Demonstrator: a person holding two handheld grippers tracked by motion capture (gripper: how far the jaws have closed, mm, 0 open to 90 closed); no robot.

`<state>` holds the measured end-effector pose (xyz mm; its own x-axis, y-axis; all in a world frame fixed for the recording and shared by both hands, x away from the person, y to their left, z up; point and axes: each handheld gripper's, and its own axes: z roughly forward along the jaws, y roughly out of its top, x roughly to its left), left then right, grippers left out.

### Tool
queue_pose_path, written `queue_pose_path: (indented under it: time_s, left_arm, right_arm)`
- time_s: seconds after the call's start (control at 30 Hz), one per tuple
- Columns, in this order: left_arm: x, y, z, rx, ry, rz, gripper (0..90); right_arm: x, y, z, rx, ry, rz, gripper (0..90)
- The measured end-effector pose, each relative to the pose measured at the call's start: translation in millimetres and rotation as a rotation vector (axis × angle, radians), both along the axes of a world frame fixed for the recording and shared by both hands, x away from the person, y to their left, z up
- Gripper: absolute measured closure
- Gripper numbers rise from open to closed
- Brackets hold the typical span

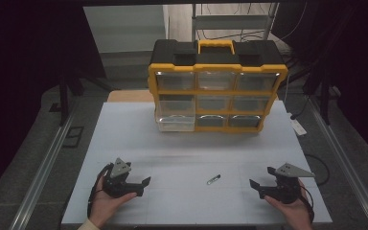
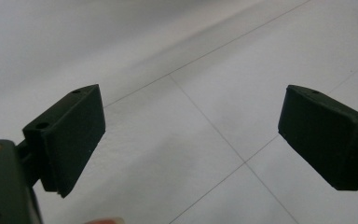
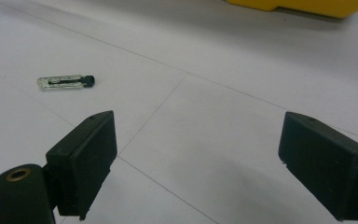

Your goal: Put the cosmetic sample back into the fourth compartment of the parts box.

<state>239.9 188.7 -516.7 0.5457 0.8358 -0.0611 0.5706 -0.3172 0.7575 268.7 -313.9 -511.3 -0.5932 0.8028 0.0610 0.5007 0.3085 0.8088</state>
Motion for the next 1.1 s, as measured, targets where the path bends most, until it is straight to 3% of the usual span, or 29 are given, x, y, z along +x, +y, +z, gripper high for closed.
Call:
queue_pose_path:
  time_s: [1.1]
  left_arm:
    - [11.9,-44.4,31.4,0.031,-0.02,-0.122,8.3]
  right_arm:
    - [-1.9,2.3,2.2,-0.004,-0.01,0.012,13.1]
